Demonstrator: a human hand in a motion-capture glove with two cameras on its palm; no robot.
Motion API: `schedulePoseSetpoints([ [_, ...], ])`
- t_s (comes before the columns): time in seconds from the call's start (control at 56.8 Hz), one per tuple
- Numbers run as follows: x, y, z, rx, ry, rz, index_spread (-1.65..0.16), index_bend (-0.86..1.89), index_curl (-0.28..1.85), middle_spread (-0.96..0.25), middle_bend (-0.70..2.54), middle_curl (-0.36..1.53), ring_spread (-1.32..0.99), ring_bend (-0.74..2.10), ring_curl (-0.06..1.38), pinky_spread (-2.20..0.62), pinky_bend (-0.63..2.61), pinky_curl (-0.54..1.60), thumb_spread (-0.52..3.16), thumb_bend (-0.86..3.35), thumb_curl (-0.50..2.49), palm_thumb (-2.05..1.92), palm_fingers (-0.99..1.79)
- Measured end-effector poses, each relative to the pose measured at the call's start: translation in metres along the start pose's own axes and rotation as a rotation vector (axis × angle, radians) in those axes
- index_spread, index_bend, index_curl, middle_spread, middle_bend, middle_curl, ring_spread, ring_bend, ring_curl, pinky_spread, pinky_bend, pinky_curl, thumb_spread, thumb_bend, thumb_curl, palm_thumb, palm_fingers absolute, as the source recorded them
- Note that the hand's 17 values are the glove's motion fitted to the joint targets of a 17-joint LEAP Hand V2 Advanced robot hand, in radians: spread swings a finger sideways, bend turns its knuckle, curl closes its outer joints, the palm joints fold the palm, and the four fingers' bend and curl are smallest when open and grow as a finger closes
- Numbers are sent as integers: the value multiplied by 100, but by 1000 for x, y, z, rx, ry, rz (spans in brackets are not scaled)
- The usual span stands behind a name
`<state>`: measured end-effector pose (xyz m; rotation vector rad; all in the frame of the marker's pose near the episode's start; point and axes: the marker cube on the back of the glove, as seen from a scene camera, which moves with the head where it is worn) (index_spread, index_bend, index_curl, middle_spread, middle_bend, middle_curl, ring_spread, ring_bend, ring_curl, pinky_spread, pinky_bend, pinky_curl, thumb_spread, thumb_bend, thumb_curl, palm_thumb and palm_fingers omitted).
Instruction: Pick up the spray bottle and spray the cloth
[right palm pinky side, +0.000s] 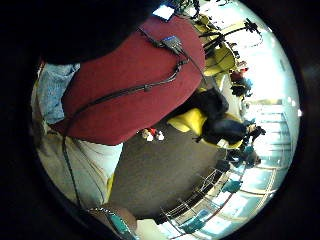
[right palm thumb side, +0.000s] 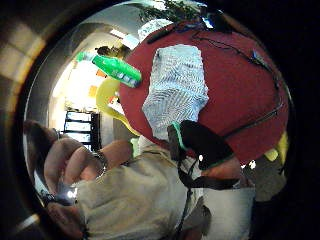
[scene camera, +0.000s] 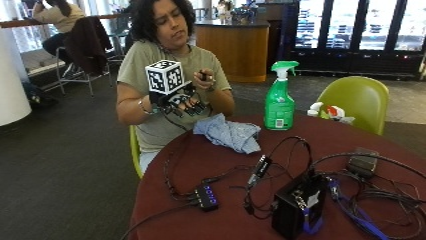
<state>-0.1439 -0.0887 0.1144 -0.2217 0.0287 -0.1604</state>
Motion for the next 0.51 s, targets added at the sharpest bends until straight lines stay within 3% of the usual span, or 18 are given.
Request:
schedulePoseSetpoints([
  [0.511, 5, -4, 7, -18, -25, 42, -41, 18, 34, 0, 16, 27, -8, 21, 31, 22, 21, 35, 119, -2, 36, 58, 31],
])
